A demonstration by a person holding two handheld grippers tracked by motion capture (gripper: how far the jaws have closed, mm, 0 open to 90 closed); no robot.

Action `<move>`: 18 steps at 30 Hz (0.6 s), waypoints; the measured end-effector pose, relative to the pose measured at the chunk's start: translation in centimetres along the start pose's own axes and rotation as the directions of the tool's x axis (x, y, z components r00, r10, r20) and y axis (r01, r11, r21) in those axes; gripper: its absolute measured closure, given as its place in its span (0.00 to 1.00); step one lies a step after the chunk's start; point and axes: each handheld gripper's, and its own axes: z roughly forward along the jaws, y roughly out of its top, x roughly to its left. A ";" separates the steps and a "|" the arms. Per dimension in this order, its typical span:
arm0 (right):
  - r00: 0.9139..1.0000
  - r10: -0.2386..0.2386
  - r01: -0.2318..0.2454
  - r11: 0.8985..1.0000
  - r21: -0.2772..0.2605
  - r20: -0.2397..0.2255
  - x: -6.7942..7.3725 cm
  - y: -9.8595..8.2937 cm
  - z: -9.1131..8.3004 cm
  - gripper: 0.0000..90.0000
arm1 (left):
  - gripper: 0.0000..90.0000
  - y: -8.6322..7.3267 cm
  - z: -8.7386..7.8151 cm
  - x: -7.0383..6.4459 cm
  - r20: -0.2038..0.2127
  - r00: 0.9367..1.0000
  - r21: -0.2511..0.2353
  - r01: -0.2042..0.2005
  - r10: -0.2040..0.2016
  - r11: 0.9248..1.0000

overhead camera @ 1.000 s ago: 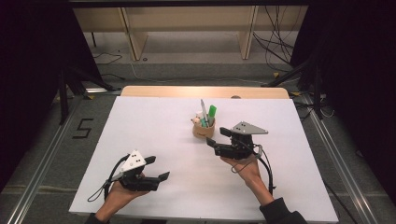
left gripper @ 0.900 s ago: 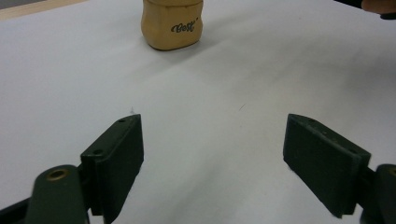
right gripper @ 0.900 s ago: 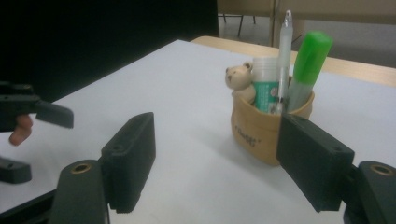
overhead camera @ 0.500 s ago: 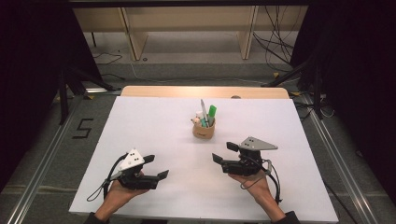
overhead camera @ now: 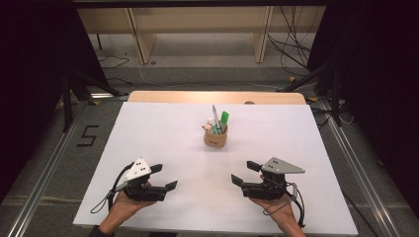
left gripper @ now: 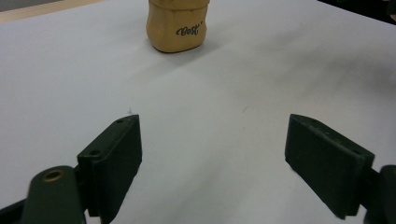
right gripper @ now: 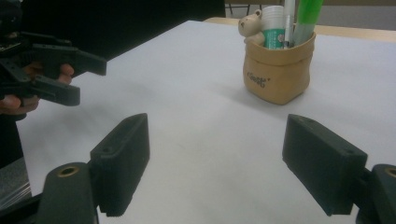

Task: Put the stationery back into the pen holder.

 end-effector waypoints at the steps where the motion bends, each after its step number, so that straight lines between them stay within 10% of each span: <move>1: 1.000 -0.004 0.004 1.000 -0.002 0.001 0.0 -0.1 -0.2 0.27 | 0.21 0.0 0.0 0.0 0.001 1.000 -0.004 -0.001 0.001 1.000; 18: 0.999 -0.019 0.019 1.000 0.004 0.034 -0.1 -2.6 -3.0 0.25 | 0.20 -0.1 -0.6 0.2 0.012 1.000 -0.026 0.002 -0.001 1.000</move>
